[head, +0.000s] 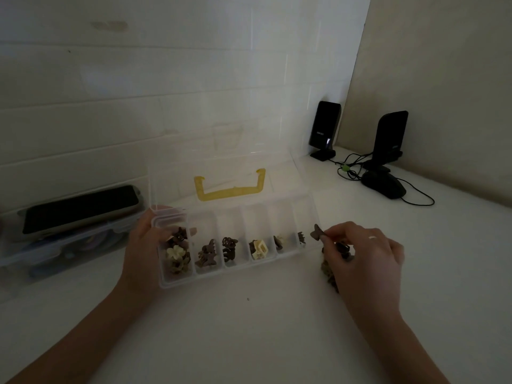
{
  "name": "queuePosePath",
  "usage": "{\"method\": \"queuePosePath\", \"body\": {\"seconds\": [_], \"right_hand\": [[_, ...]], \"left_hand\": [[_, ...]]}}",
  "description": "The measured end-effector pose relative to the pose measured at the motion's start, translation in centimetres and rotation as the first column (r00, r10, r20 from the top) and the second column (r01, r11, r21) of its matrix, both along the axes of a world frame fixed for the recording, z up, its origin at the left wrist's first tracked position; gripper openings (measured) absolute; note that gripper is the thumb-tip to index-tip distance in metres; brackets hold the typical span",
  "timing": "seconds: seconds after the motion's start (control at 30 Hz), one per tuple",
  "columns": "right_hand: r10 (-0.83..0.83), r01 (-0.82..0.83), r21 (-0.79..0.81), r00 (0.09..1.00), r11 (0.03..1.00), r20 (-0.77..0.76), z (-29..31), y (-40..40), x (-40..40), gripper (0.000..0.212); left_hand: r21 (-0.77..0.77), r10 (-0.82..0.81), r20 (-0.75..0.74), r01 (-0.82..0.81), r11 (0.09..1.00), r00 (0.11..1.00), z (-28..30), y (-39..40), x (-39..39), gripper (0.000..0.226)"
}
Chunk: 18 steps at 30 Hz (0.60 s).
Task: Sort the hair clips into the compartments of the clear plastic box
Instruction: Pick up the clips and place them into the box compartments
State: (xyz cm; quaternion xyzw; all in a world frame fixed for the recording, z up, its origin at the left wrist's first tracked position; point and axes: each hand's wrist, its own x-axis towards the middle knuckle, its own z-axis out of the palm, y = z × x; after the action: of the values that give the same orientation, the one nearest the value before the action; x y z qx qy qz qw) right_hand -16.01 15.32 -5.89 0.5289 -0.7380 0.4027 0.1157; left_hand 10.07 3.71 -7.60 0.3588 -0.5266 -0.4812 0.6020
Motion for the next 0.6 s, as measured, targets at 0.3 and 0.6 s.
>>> {"method": "queuePosePath", "body": {"seconds": [0.3, 0.6], "right_hand": [[0.028, -0.027, 0.017, 0.999, 0.999, -0.034, -0.39, -0.82, 0.00, 0.011], [0.035, -0.037, -0.057, 0.998, 0.998, -0.043, -0.50, -0.94, -0.07, 0.014]], "left_hand": [[0.046, -0.027, -0.024, 0.028, 0.999, 0.999, -0.36, -0.46, 0.14, 0.030], [0.024, -0.010, -0.057, 0.011, 1.000, 0.998, -0.43, -0.54, -0.05, 0.030]]}}
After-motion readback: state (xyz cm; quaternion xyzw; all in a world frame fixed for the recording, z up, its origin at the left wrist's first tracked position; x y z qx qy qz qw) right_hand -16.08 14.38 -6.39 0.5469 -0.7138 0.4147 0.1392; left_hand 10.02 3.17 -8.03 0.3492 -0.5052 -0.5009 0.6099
